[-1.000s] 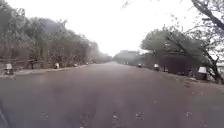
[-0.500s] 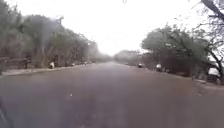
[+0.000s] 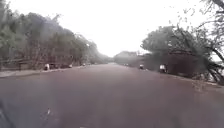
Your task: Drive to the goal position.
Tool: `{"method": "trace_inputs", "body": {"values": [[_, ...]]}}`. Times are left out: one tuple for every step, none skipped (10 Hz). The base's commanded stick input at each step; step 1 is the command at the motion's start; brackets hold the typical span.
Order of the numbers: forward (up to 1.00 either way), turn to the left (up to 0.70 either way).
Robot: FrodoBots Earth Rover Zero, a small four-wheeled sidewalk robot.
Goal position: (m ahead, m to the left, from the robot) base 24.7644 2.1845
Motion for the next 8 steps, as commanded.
{"method": "trace_inputs", "body": {"values": [[1.00,0.00],[1.00,0.00],[1.00,0.00],[1.00,0.00],[1.00,0.00],[1.00,0.00],[1.00,0.00],[1.00,0.00]]}}
